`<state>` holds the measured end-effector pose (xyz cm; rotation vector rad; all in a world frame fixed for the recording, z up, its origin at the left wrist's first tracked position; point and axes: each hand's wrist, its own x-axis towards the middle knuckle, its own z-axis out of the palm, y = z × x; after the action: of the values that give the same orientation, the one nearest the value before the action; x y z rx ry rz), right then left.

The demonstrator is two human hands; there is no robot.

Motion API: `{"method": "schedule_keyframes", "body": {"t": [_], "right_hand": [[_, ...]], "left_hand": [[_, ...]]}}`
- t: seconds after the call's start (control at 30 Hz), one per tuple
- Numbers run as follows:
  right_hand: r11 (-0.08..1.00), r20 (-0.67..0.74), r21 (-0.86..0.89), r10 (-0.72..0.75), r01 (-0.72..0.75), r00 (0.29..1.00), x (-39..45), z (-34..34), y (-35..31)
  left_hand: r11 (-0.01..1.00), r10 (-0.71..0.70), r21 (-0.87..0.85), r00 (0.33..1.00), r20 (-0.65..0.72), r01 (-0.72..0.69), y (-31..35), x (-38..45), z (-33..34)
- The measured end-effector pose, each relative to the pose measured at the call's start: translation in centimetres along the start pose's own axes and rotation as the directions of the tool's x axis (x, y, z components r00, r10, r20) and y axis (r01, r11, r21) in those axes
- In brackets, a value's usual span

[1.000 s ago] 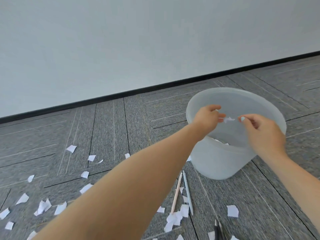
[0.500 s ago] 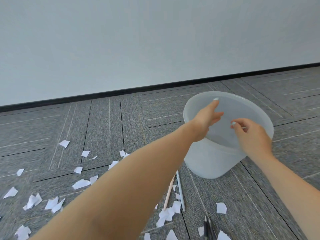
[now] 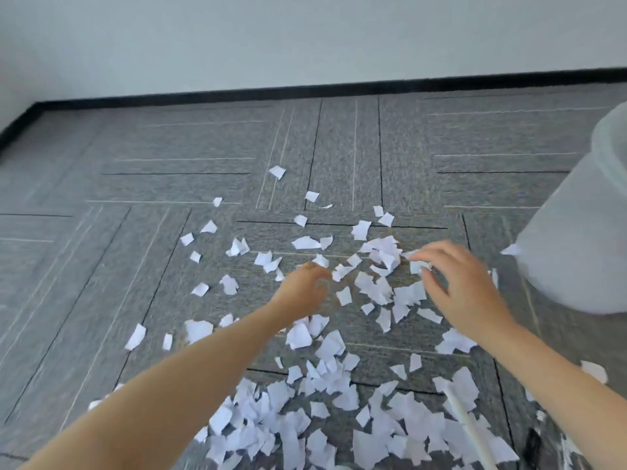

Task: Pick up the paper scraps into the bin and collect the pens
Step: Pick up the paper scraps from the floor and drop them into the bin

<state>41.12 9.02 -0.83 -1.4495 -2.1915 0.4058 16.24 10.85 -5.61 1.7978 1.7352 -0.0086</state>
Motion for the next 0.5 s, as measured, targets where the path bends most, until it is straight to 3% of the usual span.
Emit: {"method": "schedule_keyframes", "body": {"t": [0.1, 0.23, 0.37, 0.5], "right_hand": [[0.999, 0.324, -0.047, 0.001, 0.015, 0.946, -0.6, 5.9, -2.3], [0.989, 0.538, -0.130, 0.135, -0.076, 0.832, -0.7, 10.7, -4.3], [0.976, 0.677, -0.216, 0.160, -0.013, 0.719, -0.9, 14.7, -5.4], [0.978, 0.703, -0.209, 0.148, 0.003, 0.695, -1.2, 17.9, -7.3]], "left_hand": [[0.954, -0.248, 0.152, 0.964, -0.093, 0.260, -8.2, -2.3, 0.5], [0.849, -0.529, -0.038, 0.848, -0.028, 0.528, -14.8, -6.6, 3.9], [0.885, -0.464, -0.032, 0.886, 0.011, 0.465, -14.6, -10.3, 9.0], [0.949, -0.314, 0.025, 0.948, -0.044, 0.315, -13.5, -13.2, 11.6]]}}
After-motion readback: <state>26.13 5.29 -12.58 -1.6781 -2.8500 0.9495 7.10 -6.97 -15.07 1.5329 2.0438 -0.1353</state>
